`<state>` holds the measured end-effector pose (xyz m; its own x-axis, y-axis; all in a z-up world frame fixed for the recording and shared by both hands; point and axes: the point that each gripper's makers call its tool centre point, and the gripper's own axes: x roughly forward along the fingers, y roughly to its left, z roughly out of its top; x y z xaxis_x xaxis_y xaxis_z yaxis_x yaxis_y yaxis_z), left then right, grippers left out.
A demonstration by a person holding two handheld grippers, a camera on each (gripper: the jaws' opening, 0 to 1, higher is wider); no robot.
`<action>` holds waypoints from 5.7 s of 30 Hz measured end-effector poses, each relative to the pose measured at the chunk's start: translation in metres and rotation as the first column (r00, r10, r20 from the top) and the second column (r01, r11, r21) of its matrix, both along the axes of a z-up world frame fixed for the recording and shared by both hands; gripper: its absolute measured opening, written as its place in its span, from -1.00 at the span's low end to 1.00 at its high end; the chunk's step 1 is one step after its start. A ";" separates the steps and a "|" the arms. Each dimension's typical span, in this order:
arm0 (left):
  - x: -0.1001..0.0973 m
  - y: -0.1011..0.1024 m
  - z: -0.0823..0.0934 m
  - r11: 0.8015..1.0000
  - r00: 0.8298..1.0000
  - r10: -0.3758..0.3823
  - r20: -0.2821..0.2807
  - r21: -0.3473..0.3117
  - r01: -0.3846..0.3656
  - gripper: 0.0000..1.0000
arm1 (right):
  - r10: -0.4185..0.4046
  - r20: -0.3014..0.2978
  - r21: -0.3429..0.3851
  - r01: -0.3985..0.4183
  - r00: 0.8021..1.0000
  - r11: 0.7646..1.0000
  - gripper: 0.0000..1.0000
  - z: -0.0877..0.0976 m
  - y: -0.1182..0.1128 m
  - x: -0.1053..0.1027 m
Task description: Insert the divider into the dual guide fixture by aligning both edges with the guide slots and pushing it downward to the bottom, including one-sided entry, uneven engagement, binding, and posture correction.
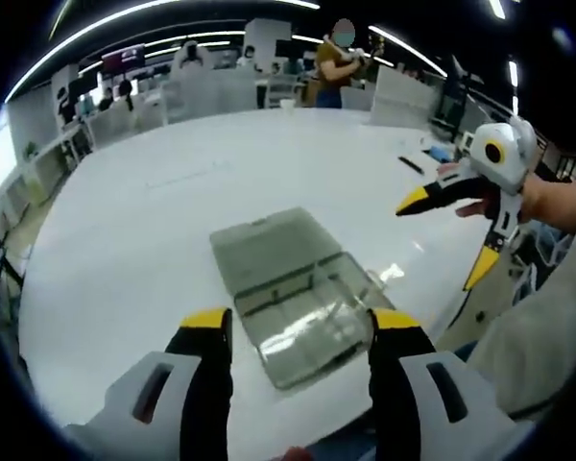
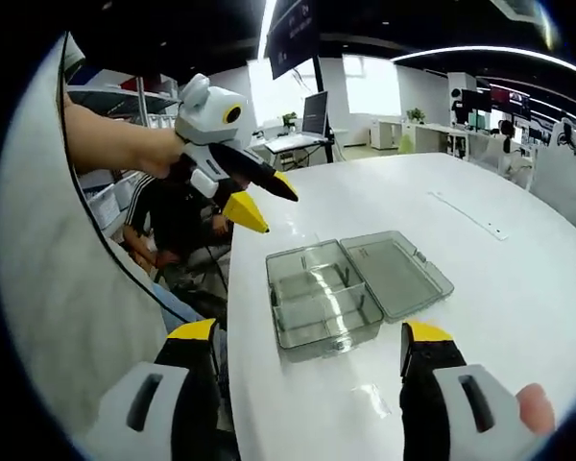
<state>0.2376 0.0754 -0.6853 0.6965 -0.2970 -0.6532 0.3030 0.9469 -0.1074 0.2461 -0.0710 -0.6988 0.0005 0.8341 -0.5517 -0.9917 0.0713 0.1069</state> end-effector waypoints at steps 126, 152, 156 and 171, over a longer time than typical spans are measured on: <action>0.005 0.113 -0.133 0.940 0.840 0.317 -0.440 0.264 -0.216 -0.17 | -0.022 0.006 -0.057 0.023 1.000 0.998 0.40 -0.010 0.020 0.005; 0.000 0.112 -0.134 0.932 0.808 0.347 -0.476 0.271 -0.240 -0.36 | -0.024 0.006 -0.057 0.024 1.000 0.998 0.39 -0.011 0.022 0.003; 0.000 0.112 -0.134 0.932 0.808 0.346 -0.476 0.272 -0.239 -0.37 | -0.024 0.008 -0.056 0.025 1.000 0.998 0.38 -0.011 0.023 0.003; 0.003 0.113 -0.133 0.946 0.841 0.298 -0.451 0.258 -0.197 -0.40 | -0.040 0.010 -0.056 0.040 0.999 0.998 0.37 -0.009 0.019 0.007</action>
<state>0.2404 0.1887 -0.8187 0.3156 0.0105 -0.9488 0.0141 0.9998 0.0157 0.2527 -0.0515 -0.7076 0.0385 0.8009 -0.5975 -0.9888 0.1167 0.0928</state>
